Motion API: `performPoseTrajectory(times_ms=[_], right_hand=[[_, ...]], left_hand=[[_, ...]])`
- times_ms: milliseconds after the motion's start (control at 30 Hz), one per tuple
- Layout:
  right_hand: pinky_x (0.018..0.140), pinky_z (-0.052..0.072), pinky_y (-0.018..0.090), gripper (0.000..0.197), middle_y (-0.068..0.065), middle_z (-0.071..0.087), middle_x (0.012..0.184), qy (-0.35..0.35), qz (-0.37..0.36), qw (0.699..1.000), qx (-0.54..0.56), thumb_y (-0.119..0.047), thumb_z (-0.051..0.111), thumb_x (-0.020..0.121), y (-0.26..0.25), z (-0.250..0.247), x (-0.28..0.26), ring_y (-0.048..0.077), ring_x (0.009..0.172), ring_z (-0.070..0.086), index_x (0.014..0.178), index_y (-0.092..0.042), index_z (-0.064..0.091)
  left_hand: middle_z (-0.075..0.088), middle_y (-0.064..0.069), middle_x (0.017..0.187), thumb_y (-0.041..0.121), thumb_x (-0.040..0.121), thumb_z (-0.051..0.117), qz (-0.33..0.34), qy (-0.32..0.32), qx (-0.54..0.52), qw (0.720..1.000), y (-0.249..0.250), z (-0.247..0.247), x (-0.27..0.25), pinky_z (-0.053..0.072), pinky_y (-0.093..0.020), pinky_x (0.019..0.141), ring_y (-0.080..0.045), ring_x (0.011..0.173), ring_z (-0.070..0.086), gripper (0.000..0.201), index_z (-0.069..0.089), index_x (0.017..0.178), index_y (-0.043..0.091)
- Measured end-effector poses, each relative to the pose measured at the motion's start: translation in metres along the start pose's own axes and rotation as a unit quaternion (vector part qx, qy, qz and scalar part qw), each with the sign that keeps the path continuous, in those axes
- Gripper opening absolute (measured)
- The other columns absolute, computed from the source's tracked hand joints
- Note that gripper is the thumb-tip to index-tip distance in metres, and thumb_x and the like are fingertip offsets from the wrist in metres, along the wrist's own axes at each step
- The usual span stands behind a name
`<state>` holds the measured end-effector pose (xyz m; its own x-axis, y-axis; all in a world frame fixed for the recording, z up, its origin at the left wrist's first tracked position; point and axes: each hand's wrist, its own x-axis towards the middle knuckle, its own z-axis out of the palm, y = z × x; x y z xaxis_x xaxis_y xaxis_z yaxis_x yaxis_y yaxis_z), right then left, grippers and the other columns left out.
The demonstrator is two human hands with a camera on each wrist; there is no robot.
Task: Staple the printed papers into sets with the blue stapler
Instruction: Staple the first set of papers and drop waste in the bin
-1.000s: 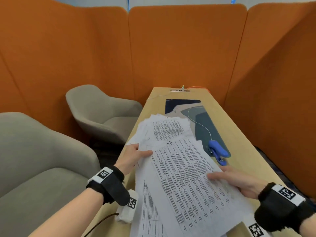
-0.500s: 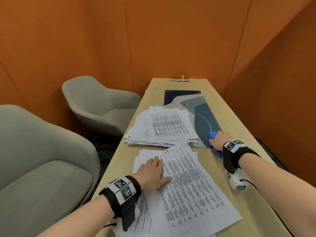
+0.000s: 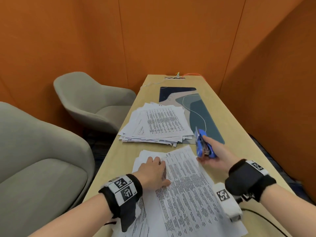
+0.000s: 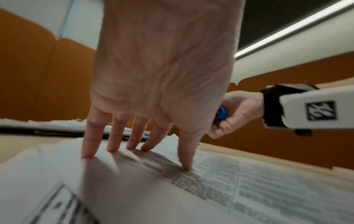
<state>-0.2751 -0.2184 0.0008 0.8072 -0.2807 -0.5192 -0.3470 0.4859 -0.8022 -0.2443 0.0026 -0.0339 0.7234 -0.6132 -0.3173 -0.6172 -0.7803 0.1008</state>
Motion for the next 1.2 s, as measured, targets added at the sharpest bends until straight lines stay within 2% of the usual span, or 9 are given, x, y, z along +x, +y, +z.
performPoseTrajectory(times_ms=[100, 233, 300, 467, 600, 733, 833, 1033, 1200], right_hand=[[0.06, 0.047, 0.034, 0.026, 0.013, 0.057, 0.068, -0.047, 0.034, 0.996, -0.074, -0.032, 0.053, 0.096, 0.028, 0.003, -0.012, 0.024, 0.057, 0.054, 0.087, -0.008, 0.058], [0.055, 0.047, 0.03, 0.03, 0.01, 0.06, 0.062, -0.044, -0.003, 0.988, -0.149, -0.03, 0.05, 0.098, 0.046, 0.003, -0.015, 0.019, 0.048, 0.056, 0.085, -0.006, 0.059], [0.053, 0.048, 0.029, 0.03, 0.011, 0.06, 0.063, -0.048, -0.01, 0.988, -0.147, -0.029, 0.049, 0.099, 0.045, 0.003, -0.018, 0.019, 0.049, 0.056, 0.085, -0.004, 0.059], [0.06, 0.048, 0.032, 0.031, 0.013, 0.06, 0.07, -0.044, 0.004, 0.987, -0.157, -0.03, 0.049, 0.099, 0.044, 0.005, -0.02, 0.023, 0.057, 0.056, 0.09, -0.002, 0.059], [0.061, 0.047, 0.033, 0.03, 0.013, 0.06, 0.072, -0.05, 0.0, 0.986, -0.161, -0.029, 0.05, 0.098, 0.045, 0.007, -0.022, 0.024, 0.061, 0.055, 0.091, -0.002, 0.061], [0.058, 0.05, 0.032, 0.032, 0.014, 0.062, 0.071, -0.05, 0.004, 0.985, -0.164, -0.03, 0.048, 0.099, 0.045, 0.009, -0.024, 0.024, 0.058, 0.058, 0.094, 0.0, 0.06], [0.058, 0.049, 0.033, 0.033, 0.014, 0.061, 0.07, -0.051, 0.002, 0.985, -0.162, -0.03, 0.048, 0.099, 0.045, 0.009, -0.024, 0.023, 0.054, 0.057, 0.093, 0.0, 0.059], [0.058, 0.047, 0.032, 0.031, 0.011, 0.063, 0.061, -0.062, 0.004, 0.983, -0.175, -0.028, 0.047, 0.1, 0.045, 0.006, -0.023, 0.02, 0.048, 0.058, 0.092, 0.0, 0.059], [0.043, 0.034, 0.023, 0.019, 0.006, 0.052, 0.062, -0.051, -0.051, 0.908, -0.414, -0.026, 0.05, 0.098, 0.039, 0.021, -0.037, 0.016, 0.045, 0.043, 0.095, -0.007, 0.045]], left_hand=[[0.046, -0.01, 0.13, 0.027, 0.088, 0.058, 0.009, 0.05, -0.068, 0.996, -0.004, -0.005, 0.005, 0.042, -0.039, 0.098, -0.03, 0.125, 0.041, 0.038, 0.055, 0.123, 0.012], [0.013, -0.005, 0.158, 0.053, 0.075, 0.069, -0.044, -0.005, -0.048, 0.998, -0.034, -0.015, 0.011, 0.013, -0.053, 0.116, -0.03, 0.145, 0.011, 0.102, 0.012, 0.152, 0.019], [0.014, -0.004, 0.156, 0.054, 0.07, 0.075, -0.036, -0.042, -0.068, 0.996, -0.043, -0.022, 0.013, 0.019, -0.049, 0.115, -0.028, 0.143, 0.014, 0.11, 0.01, 0.152, 0.021], [0.057, 0.0, 0.105, 0.022, 0.075, 0.078, -0.035, -0.023, -0.224, 0.974, -0.055, -0.035, 0.024, 0.046, -0.027, 0.075, -0.019, 0.096, 0.054, 0.04, 0.057, 0.109, 0.021], [0.059, 0.002, 0.083, 0.008, 0.079, 0.074, -0.026, -0.046, -0.323, 0.945, -0.053, -0.038, 0.024, 0.045, -0.021, 0.065, -0.013, 0.074, 0.055, 0.025, 0.053, 0.077, 0.022], [0.063, -0.003, 0.102, 0.016, 0.074, 0.079, -0.039, -0.077, -0.326, 0.942, -0.044, -0.044, 0.02, 0.054, -0.036, 0.086, -0.022, 0.093, 0.063, 0.037, 0.058, 0.104, 0.021], [0.061, 0.001, 0.103, 0.017, 0.078, 0.075, -0.02, -0.068, -0.252, 0.965, -0.035, -0.048, 0.015, 0.049, -0.022, 0.074, -0.018, 0.093, 0.059, 0.043, 0.059, 0.118, 0.017], [0.043, -0.005, 0.137, 0.017, 0.088, 0.054, 0.005, 0.144, 0.01, 0.989, -0.003, -0.026, -0.015, 0.023, -0.046, 0.111, -0.026, 0.128, 0.039, 0.053, 0.037, 0.138, 0.017], [0.006, -0.011, 0.16, 0.06, 0.093, 0.038, 0.0, -0.096, 0.025, 0.995, -0.002, 0.001, -0.034, 0.02, -0.049, 0.117, -0.034, 0.146, 0.011, 0.085, 0.007, 0.152, 0.008]])
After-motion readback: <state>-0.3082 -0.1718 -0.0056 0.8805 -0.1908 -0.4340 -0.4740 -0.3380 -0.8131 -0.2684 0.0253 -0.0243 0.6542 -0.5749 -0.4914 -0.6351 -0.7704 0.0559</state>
